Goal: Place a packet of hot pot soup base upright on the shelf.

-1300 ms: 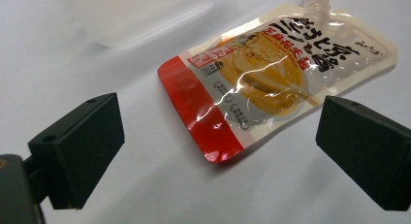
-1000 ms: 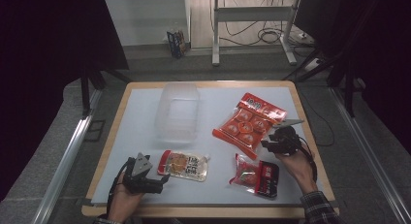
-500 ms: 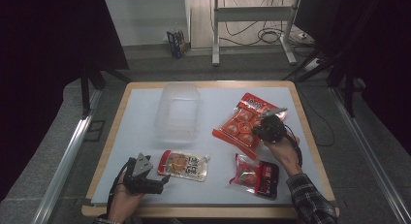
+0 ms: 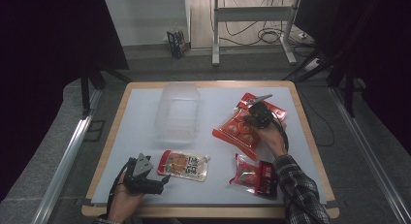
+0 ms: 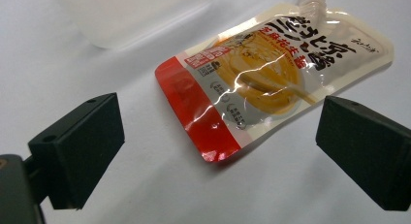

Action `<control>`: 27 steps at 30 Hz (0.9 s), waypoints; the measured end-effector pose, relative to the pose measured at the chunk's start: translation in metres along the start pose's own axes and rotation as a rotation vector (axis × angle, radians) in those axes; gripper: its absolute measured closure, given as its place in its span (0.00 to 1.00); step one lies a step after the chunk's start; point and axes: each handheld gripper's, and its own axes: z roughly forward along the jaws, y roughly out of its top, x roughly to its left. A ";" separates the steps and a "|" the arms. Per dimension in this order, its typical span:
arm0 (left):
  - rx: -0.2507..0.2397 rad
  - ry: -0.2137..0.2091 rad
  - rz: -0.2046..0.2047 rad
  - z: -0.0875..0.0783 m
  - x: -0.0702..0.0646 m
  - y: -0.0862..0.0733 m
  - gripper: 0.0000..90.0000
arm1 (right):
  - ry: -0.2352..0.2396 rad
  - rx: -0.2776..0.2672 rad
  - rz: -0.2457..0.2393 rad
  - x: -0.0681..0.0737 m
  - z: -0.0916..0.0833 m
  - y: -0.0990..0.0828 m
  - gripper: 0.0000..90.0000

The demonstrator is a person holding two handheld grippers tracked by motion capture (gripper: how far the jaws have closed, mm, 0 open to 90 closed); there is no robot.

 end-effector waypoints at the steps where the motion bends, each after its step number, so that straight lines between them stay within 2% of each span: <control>1: 0.000 0.001 0.000 0.000 0.000 0.000 0.04 | -0.003 -0.003 0.004 0.000 0.004 0.002 0.98; 8: 0.001 -0.001 0.001 0.000 0.000 0.000 0.04 | -0.026 -0.002 -0.004 -0.005 0.025 0.021 0.98; 12: 0.007 -0.004 0.008 0.001 -0.001 0.000 0.04 | -0.033 -0.004 0.017 -0.009 0.034 0.029 0.98; 17: 0.015 -0.002 0.026 0.002 -0.003 0.001 0.04 | -0.016 -0.009 0.042 -0.014 0.042 0.035 0.98; 22: 0.012 0.001 0.023 0.001 -0.003 0.001 0.04 | -0.041 0.028 0.004 -0.010 0.056 0.040 0.98; 24: 0.009 0.000 0.021 0.001 -0.003 0.001 0.04 | -0.046 0.041 0.024 -0.009 0.057 0.042 0.99; 27: 0.008 0.000 0.020 0.001 -0.002 0.001 0.04 | -0.050 0.063 0.015 -0.011 0.055 0.041 0.99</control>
